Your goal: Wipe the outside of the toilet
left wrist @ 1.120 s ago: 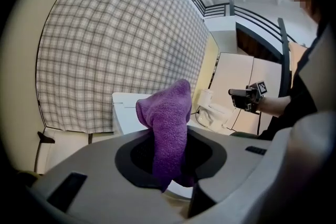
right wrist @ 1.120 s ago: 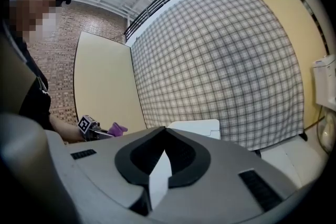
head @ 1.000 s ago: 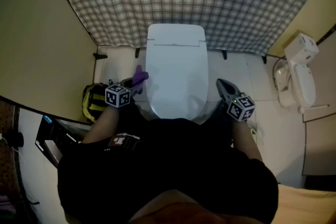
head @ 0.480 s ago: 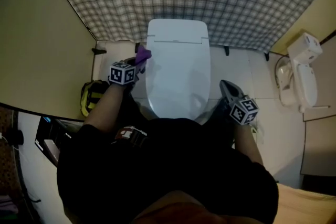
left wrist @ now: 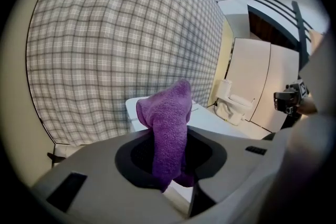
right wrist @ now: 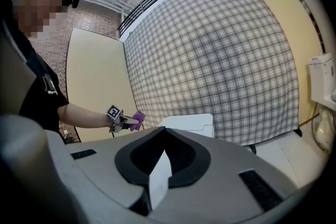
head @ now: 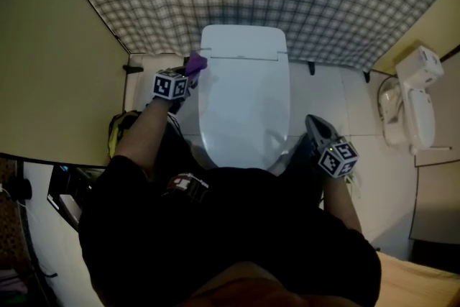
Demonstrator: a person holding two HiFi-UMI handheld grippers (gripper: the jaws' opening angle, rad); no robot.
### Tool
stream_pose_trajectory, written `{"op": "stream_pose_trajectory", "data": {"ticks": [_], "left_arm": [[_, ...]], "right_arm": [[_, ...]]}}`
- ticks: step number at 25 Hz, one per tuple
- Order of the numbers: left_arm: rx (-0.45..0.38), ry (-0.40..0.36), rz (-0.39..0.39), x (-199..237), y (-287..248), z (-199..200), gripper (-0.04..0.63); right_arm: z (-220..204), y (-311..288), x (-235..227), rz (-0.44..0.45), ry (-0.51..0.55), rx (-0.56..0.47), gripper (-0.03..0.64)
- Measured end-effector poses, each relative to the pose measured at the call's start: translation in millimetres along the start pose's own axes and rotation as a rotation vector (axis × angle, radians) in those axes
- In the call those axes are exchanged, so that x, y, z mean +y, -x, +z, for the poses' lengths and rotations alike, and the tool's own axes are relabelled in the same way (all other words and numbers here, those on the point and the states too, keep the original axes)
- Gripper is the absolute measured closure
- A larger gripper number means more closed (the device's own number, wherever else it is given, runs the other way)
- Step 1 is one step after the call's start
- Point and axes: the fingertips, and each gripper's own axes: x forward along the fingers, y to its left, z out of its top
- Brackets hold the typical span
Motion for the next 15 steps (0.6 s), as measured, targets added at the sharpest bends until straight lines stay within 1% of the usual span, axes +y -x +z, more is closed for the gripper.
{"op": "stream_pose_trajectory", "data": {"ticks": [3, 5, 9, 13, 15], "left_arm": [[0.018, 0.016, 0.031, 46, -20, 18, 0.494], [0.026, 0.013, 0.046, 75, -35, 34, 0.494], [0.065, 0.021, 0.061, 124, -85, 50, 0.494], [0.172, -0.024, 0.117, 176, -138, 53, 0.494], [0.206, -0.025, 0.112, 193, -159, 53, 0.494]], "right_arm": [[-1, -5, -2, -0.009, 0.002, 0.024, 0.611], [-3, -6, -4, -0.016, 0.009, 0.028, 0.611], [-8, -5, -16, -0.047, 0.024, 0.055, 0.611], [-11, -19, -33, -0.085, 0.052, 0.107, 0.611], [-13, -28, -43, -0.096, 0.05, 0.122, 0.611]]}}
